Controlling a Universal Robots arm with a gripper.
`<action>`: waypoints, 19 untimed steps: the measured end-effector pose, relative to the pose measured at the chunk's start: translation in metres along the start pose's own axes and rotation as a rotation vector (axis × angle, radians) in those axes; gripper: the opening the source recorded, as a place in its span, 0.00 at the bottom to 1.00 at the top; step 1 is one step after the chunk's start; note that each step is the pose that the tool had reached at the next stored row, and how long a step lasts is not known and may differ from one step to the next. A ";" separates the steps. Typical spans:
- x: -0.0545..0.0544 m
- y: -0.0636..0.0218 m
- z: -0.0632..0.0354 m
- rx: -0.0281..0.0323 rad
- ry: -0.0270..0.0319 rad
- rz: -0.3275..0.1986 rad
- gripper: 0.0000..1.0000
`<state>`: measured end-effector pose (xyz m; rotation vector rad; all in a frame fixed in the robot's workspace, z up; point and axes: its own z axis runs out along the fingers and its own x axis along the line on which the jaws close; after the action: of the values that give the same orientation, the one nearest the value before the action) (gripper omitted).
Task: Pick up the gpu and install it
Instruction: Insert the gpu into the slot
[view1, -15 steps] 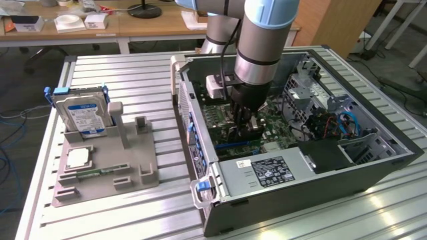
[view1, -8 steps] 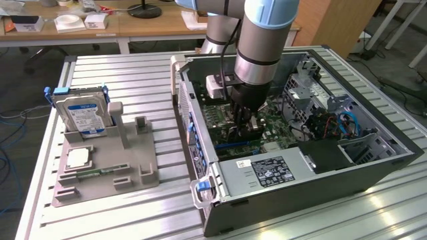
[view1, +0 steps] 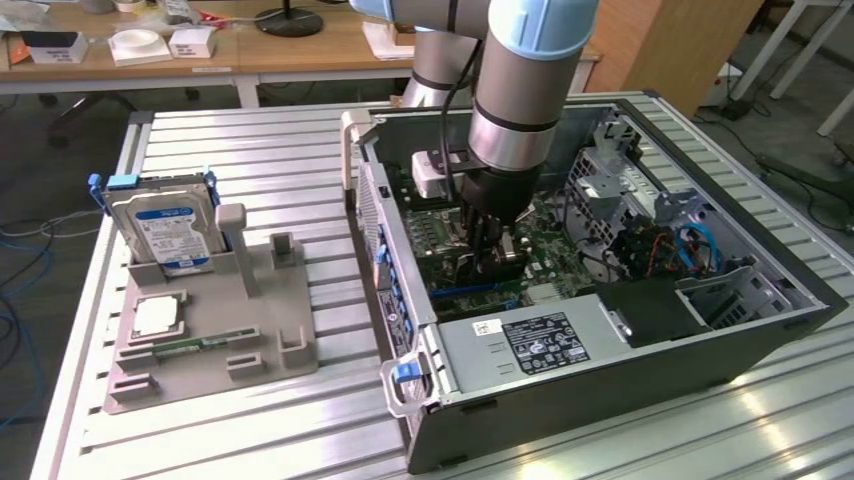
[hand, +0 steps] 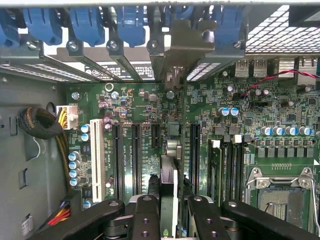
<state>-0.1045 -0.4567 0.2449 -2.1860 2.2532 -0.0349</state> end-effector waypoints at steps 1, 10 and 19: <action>0.000 0.0001 0.0000 0.0001 0.0000 0.000 0.27; -0.002 0.0002 -0.0001 0.0000 0.0001 -0.008 0.27; -0.002 0.0001 0.0003 0.0001 0.0001 -0.011 0.27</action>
<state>-0.1045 -0.4542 0.2446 -2.1980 2.2417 -0.0351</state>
